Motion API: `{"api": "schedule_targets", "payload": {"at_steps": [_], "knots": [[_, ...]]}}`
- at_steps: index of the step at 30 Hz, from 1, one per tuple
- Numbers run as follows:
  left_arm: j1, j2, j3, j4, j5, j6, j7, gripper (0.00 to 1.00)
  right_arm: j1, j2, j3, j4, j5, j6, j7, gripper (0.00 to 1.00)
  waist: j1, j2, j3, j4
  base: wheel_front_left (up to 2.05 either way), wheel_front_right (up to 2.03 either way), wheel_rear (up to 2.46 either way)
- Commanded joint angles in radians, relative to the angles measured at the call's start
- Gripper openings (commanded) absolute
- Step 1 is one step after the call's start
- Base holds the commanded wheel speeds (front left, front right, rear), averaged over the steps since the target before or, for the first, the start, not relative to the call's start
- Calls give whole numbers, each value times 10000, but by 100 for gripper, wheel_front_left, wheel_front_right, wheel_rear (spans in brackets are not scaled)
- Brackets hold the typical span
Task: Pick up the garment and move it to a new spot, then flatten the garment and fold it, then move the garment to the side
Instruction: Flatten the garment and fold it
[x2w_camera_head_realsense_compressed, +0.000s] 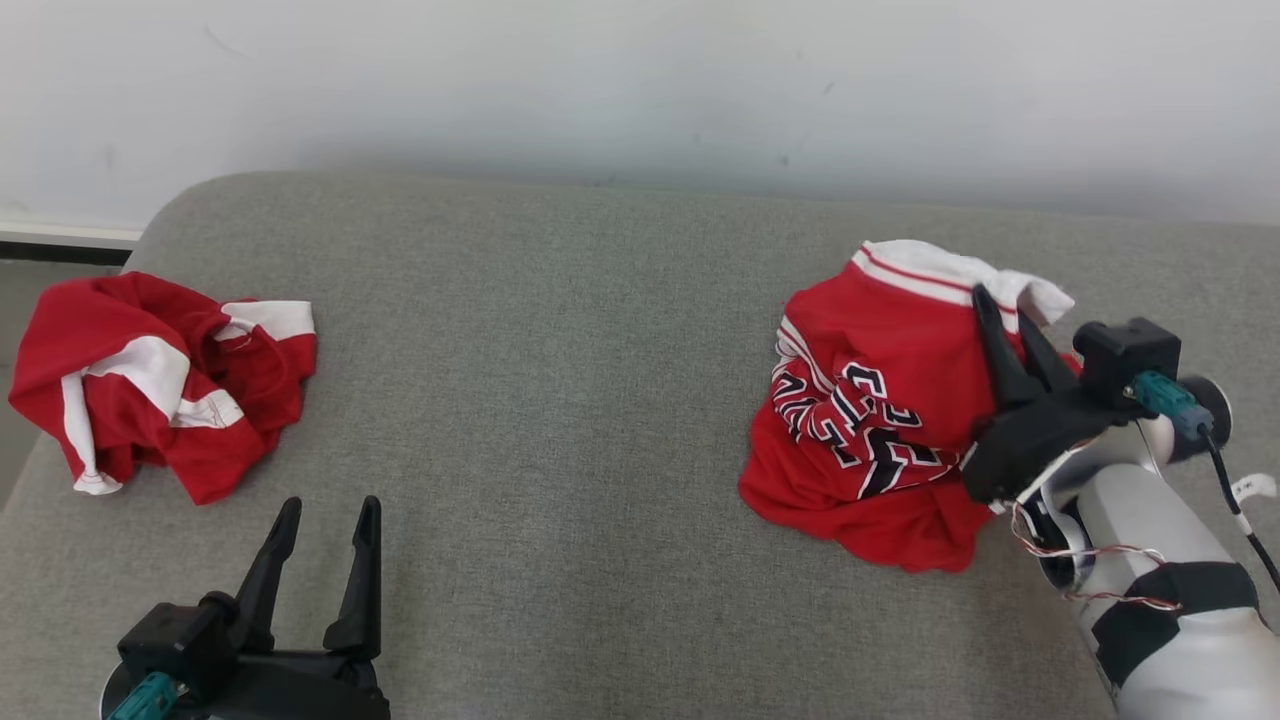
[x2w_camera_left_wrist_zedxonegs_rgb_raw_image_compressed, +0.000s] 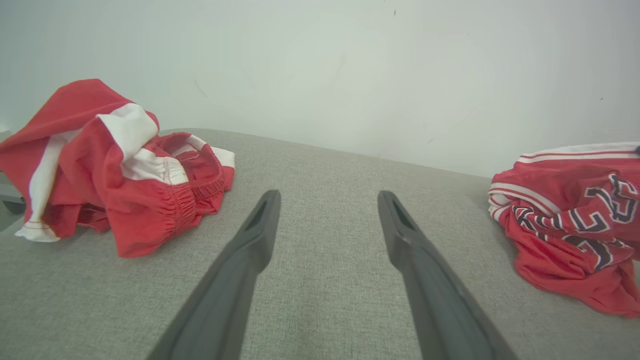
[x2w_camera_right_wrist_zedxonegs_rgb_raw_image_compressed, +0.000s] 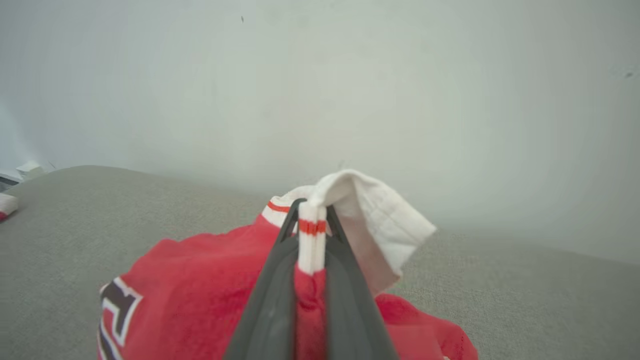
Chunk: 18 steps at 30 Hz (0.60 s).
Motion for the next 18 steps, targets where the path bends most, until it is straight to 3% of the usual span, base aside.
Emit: {"api": "schedule_targets", "payload": {"at_steps": [1, 9, 18], "knots": [[19, -27, 27, 20, 86, -32, -45, 100, -101, 100, 37, -314, -63, -22, -63, 0, 0, -1, -120, 32, 0, 0, 0], [159, -10, 228, -185, 166, 83, -40, 100, -193, 1115, 464, -2380, -473, -23, -72, 0, 0, -1, -395, 256, 0, 0, 0], [352, -135, 258, -379, 199, 62, -42, 100, 369, 2002, 2915, -2007, -588, -23, -74, 0, 0, -1, -375, 834, 0, 0, 0]]}}
